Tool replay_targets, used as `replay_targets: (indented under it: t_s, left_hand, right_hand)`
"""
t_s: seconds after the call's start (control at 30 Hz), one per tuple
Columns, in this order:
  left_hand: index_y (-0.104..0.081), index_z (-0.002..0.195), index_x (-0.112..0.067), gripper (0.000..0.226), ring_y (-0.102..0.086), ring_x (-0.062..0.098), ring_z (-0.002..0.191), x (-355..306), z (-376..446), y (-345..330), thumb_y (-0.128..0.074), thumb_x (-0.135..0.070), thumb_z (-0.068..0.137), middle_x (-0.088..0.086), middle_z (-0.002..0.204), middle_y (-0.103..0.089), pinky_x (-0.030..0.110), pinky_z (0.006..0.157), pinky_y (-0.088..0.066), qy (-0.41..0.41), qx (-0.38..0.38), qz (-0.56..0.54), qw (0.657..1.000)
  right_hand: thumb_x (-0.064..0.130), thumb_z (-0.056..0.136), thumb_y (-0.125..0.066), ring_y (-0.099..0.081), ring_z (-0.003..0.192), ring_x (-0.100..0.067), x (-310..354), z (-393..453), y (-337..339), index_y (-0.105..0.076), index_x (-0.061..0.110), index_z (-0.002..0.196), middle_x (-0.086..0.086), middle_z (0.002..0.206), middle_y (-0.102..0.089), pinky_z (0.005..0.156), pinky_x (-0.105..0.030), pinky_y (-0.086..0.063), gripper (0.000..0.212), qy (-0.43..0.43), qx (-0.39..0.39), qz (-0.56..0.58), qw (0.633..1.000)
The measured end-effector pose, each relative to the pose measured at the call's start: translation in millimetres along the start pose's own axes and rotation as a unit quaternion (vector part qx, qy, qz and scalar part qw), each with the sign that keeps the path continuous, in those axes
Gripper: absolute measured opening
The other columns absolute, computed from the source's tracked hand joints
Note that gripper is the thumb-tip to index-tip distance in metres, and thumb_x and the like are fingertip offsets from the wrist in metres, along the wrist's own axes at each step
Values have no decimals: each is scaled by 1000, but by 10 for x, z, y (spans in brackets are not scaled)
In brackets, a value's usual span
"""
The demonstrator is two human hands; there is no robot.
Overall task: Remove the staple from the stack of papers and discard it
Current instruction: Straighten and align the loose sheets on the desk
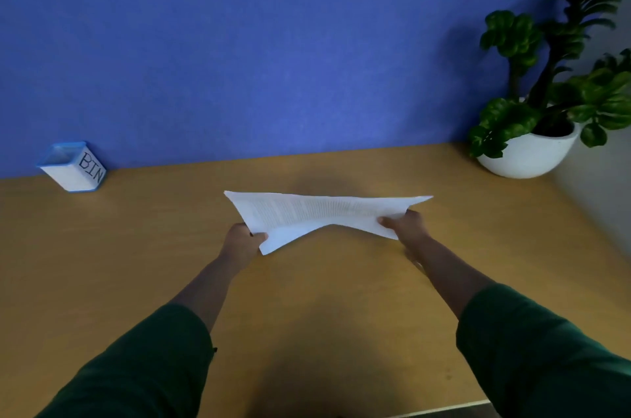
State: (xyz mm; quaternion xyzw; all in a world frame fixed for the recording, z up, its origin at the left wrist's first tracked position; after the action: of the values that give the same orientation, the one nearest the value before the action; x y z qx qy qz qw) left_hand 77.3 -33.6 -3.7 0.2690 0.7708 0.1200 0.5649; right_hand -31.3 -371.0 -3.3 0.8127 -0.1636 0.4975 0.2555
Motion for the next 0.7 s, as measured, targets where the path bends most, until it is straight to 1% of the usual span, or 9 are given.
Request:
replay_targets:
  t_s: [0.1, 0.13, 0.23, 0.33, 0.47, 0.53, 0.6, 0.63, 0.7]
  left_hand:
    - [-60, 103, 3, 18, -60, 28, 85, 18, 0, -35, -60, -3, 86, 14, 95, -61, 36, 67, -53, 31, 30, -45, 998]
    - [-59, 103, 4, 18, -61, 28, 88, 35, -7, -51, -61, -2, 86, 15, 98, -61, 36, 67, -53, 47, 38, -67, 996]
    - [-61, 104, 2, 21, -62, 34, 100, 114, -21, -101, -63, 0, 84, 16, 108, -62, 41, 78, -53, 87, 61, -104, 989]
    - [-62, 109, 3, 27, -61, 36, 104, 186, -59, -142, -66, -1, 83, 17, 114, -62, 41, 76, -52, 121, 79, -110, 983]
    - [-59, 115, 5, 34, -60, 37, 107, 254, -114, -215, -67, 1, 82, 19, 115, -60, 40, 77, -51, 162, 98, -109, 976]
    - [-58, 115, 5, 34, -59, 37, 109, 293, -127, -255, -66, 3, 82, 19, 113, -59, 39, 78, -50, 181, 98, -114, 972]
    - [-58, 112, 5, 32, -59, 35, 102, 329, -136, -302, -66, 4, 81, 18, 109, -60, 38, 77, -50, 197, 98, -132, 966]
    - [-58, 110, 5, 30, -60, 33, 98, 346, -141, -332, -66, 5, 81, 17, 105, -61, 38, 75, -50, 207, 98, -143, 963]
    - [-58, 101, 3, 22, -62, 27, 84, 374, -165, -399, -66, 5, 81, 13, 94, -63, 35, 66, -52, 226, 100, -166, 955]
  right_hand:
    - [8, 78, -72, -61, 80, -22, 69, 12, 24, -64, 2, 103, -11, 97, -66, 64, -27, -46, 27, 13, 19, -6, 1000]
    - [8, 77, -73, -62, 78, -22, 69, 21, 38, -64, 0, 103, -13, 98, -67, 65, -27, -48, 28, 13, 23, -13, 1000]
    - [11, 76, -75, -60, 88, -29, -2, 69, 64, -62, -4, 108, -19, 107, -65, 76, -34, -48, 38, -14, 37, -60, 997]
    - [12, 75, -76, -56, 94, -33, -97, 64, 74, -58, -5, 115, -19, 113, -61, 76, -37, -46, 47, -50, 52, -100, 992]
    - [8, 73, -77, -56, 100, -35, -128, 58, 108, -58, -6, 115, -19, 114, -59, 85, -43, -48, 49, -67, 35, -94, 993]
    - [7, 71, -78, -59, 89, -32, -127, 62, 140, -59, -7, 115, -17, 102, -61, 75, -37, -51, 50, -77, 20, -73, 994]
    - [4, 71, -77, -56, 66, -23, -119, 35, 172, -61, -5, 110, -13, 85, -59, 52, -25, -48, 43, -96, -11, -9, 995]
    - [2, 71, -76, -52, 58, -19, -140, 16, 176, -63, -3, 105, -11, 81, -58, 42, -22, -45, 36, -113, -29, 49, 992]
    - [2, 73, -75, -49, 54, -16, -249, -49, 122, -62, 3, 82, -10, 75, -56, 33, -18, -44, 16, -165, -65, 183, 967]
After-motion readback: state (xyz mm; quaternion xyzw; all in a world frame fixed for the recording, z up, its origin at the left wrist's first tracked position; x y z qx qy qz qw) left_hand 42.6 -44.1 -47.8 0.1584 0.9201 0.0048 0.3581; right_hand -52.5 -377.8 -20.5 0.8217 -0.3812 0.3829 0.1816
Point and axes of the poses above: each hand's wrist, its own z-axis towards the middle knuckle, its own y-axis out of the back of the hand, x = y × z, the point moved 8 cm from there along z, towards the middle knuckle
